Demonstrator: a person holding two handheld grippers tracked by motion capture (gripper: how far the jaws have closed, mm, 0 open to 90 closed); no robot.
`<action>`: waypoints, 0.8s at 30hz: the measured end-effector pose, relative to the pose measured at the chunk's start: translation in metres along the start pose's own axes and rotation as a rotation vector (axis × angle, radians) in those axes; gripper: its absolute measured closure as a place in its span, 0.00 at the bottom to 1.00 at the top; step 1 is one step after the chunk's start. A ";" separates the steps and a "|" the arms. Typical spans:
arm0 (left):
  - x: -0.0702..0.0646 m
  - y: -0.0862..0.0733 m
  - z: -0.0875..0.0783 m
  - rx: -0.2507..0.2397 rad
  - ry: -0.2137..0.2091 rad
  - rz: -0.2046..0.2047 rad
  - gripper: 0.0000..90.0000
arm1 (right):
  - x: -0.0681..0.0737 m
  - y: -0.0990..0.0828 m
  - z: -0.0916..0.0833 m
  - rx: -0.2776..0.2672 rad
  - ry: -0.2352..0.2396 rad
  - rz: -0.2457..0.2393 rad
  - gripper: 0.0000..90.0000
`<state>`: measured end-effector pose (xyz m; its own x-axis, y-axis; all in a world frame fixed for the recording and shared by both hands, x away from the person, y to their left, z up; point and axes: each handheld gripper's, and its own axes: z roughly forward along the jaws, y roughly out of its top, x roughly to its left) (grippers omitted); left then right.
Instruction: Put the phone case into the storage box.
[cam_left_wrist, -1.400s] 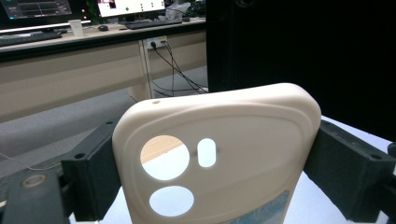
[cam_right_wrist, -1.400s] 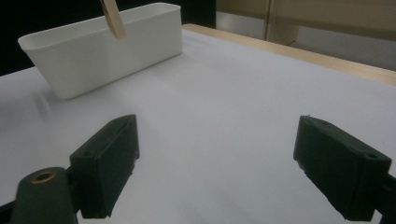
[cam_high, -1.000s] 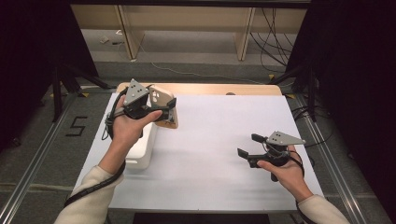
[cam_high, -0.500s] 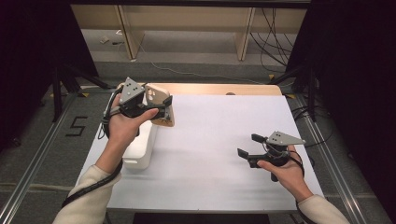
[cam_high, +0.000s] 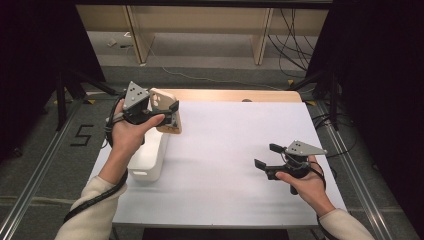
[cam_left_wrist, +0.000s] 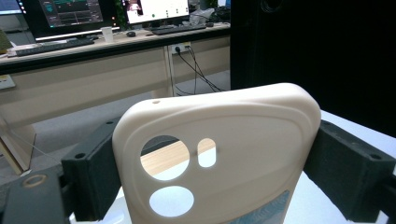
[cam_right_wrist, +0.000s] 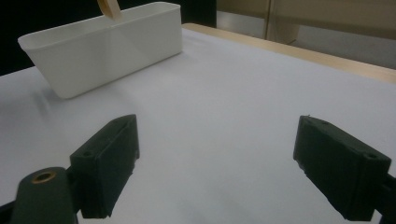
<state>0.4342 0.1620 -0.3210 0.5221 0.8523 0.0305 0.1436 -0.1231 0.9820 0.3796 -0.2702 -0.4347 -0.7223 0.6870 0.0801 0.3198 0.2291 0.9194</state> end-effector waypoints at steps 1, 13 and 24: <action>0.001 0.000 0.000 -0.001 0.003 0.000 0.13 | 0.000 0.000 0.000 0.000 0.000 0.000 0.17; 0.012 -0.001 -0.003 0.008 0.020 -0.006 0.13 | 0.000 0.000 0.000 -0.001 0.003 -0.001 0.17; 0.020 -0.002 -0.006 0.011 0.032 -0.015 0.13 | 0.000 0.000 0.000 0.000 0.000 0.002 0.17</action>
<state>0.4393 0.1821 -0.3208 0.4928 0.8699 0.0219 0.1605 -0.1156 0.9802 0.3796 -0.2704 -0.4349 -0.7219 0.6871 0.0817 0.3212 0.2282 0.9191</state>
